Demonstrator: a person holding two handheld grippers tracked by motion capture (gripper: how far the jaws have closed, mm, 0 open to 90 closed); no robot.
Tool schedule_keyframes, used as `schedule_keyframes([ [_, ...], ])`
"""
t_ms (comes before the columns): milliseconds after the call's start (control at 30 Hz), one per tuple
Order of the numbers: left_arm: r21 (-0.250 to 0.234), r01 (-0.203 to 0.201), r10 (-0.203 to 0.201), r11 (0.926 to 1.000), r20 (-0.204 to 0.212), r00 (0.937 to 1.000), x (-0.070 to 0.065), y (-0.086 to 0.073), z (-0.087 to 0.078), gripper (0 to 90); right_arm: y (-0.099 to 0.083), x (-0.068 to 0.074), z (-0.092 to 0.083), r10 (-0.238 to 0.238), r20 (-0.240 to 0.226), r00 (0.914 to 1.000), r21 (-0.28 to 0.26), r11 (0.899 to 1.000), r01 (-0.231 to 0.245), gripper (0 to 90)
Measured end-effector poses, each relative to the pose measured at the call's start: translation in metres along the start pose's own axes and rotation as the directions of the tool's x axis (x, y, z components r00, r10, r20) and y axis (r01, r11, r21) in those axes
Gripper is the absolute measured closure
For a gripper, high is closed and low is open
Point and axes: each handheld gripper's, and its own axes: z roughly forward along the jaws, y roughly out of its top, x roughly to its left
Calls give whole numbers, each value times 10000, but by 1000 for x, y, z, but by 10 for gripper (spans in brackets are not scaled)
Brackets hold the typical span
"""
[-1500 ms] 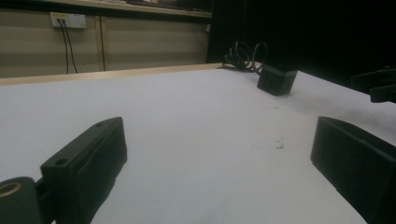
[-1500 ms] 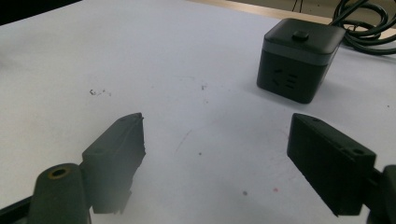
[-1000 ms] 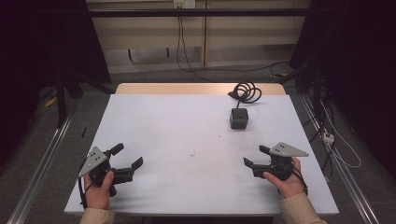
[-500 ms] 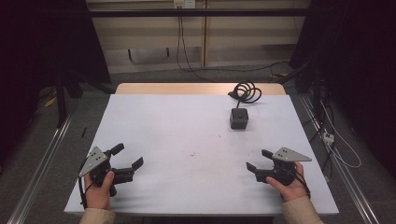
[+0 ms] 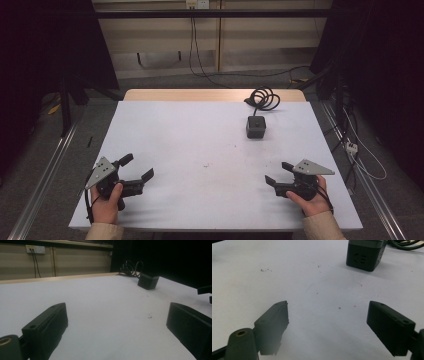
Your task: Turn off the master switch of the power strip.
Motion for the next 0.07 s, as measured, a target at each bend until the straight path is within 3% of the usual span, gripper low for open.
schedule_keyframes([
  [67, -12, 72, -72, 10000, -5, 10000, 0, 0, 1, 33, 0, -1, 0, 18, 48, 10000, 14, 10000, -18, 166],
])
